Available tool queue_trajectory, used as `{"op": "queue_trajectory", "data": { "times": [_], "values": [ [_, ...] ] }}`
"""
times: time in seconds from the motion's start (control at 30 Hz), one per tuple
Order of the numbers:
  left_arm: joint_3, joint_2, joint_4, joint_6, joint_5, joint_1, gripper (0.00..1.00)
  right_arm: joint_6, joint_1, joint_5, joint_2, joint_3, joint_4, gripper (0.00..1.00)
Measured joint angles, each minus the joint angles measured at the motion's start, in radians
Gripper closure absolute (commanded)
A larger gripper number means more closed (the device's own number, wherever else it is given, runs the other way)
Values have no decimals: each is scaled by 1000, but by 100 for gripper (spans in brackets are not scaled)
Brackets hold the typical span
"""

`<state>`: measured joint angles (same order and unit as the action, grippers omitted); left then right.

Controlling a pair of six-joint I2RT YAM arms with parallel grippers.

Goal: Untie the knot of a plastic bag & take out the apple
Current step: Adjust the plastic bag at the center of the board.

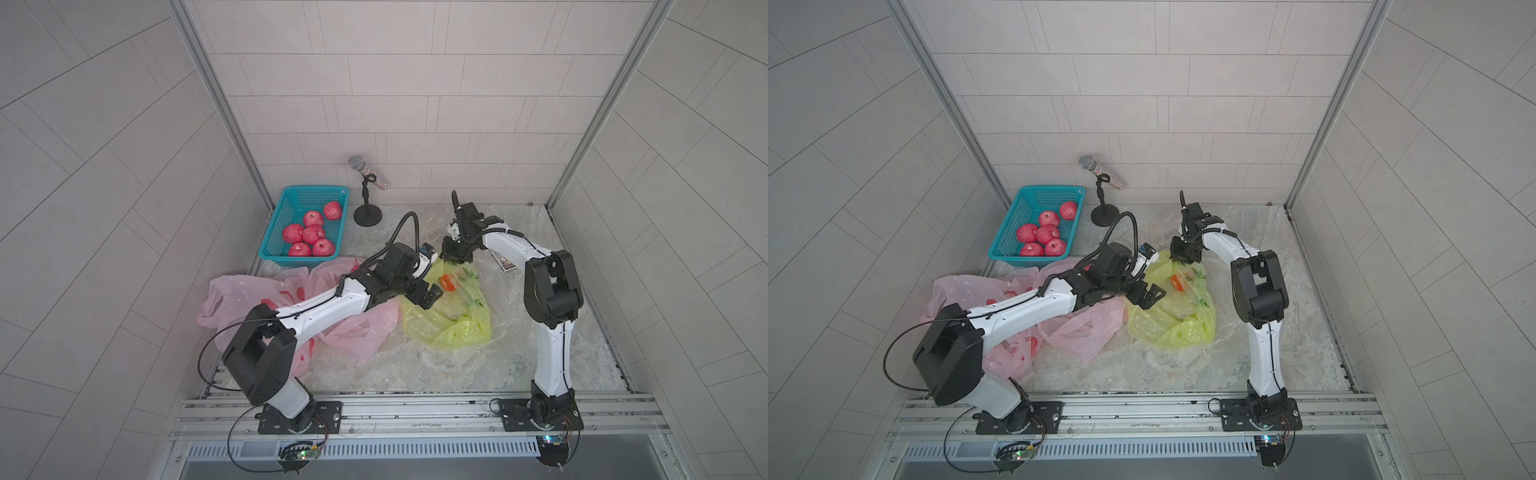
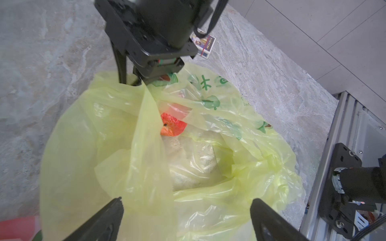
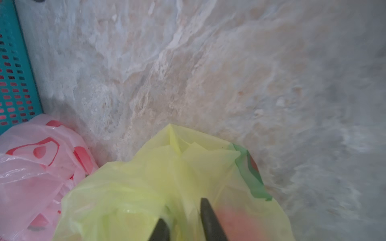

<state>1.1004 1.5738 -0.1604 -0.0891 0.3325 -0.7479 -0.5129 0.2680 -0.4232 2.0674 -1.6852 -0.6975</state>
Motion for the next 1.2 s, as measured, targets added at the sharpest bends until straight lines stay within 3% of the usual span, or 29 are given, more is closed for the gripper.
{"op": "queue_trajectory", "data": {
  "times": [0.07,0.1,0.2,0.47,0.57,0.73,1.2],
  "values": [
    [0,7,0,-1,0,-3,0,40,0,47,-39,15,-7,22],
    [0,8,0,-3,0,-3,0,54,0,66,-63,26,-10,18],
    [2,8,5,-7,1,-3,0,103,0,108,-140,52,-22,12],
    [44,62,16,-13,14,-21,0,203,12,187,-282,134,-61,9],
    [64,82,16,-14,21,-32,0,218,14,192,-280,178,-68,16],
    [113,125,21,-15,34,-38,0,211,8,202,-266,212,-60,42],
    [138,255,87,-39,31,-40,0,122,-55,214,-167,240,106,60]
  ]
}}
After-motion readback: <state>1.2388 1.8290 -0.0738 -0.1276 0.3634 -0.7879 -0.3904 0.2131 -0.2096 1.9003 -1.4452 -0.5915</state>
